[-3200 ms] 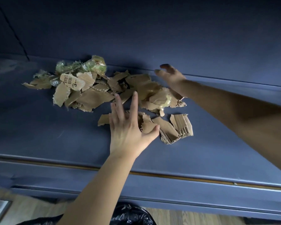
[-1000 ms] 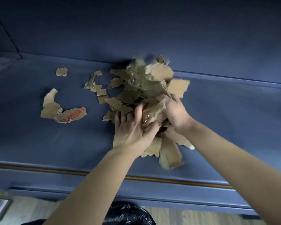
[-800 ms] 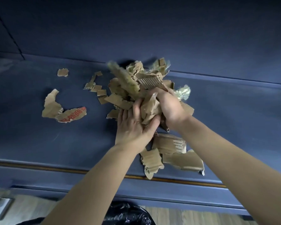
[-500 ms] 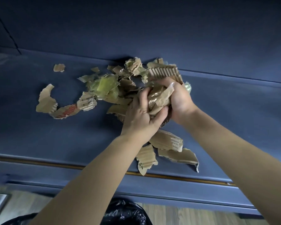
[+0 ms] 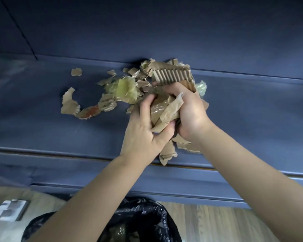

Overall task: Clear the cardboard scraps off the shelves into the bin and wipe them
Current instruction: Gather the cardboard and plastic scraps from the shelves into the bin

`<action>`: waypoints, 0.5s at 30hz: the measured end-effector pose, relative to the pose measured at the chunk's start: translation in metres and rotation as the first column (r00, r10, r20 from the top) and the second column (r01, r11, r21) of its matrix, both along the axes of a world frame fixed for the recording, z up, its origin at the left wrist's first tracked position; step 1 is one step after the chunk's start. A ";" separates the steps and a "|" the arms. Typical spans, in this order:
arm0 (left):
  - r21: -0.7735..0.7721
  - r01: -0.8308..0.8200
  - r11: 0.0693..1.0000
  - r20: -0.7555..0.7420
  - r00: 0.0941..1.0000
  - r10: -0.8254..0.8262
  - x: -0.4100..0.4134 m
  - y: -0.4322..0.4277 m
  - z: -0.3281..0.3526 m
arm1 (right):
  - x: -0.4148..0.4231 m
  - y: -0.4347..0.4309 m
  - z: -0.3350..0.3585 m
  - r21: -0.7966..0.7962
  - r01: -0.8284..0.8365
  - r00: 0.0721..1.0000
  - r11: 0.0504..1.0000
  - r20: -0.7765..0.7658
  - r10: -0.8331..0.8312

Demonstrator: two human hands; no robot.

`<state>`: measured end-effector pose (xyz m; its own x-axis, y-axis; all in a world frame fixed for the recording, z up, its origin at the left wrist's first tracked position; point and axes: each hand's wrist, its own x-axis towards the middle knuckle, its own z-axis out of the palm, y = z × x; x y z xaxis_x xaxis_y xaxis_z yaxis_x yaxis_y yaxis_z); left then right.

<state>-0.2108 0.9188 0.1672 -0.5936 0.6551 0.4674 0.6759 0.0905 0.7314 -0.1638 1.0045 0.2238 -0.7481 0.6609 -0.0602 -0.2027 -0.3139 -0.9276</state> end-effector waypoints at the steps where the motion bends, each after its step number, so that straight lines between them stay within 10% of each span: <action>1: 0.023 0.007 1.000 0.003 1.000 -0.008 -0.001 -0.012 0.000 | 0.000 -0.012 0.001 -0.012 -0.005 1.000 1.000 -0.005 0.005; 15: -0.055 0.127 0.990 -0.011 0.992 -0.128 0.025 -0.210 -0.063 | 0.048 -0.204 -0.078 -0.071 -0.029 0.998 0.997 -0.057 0.025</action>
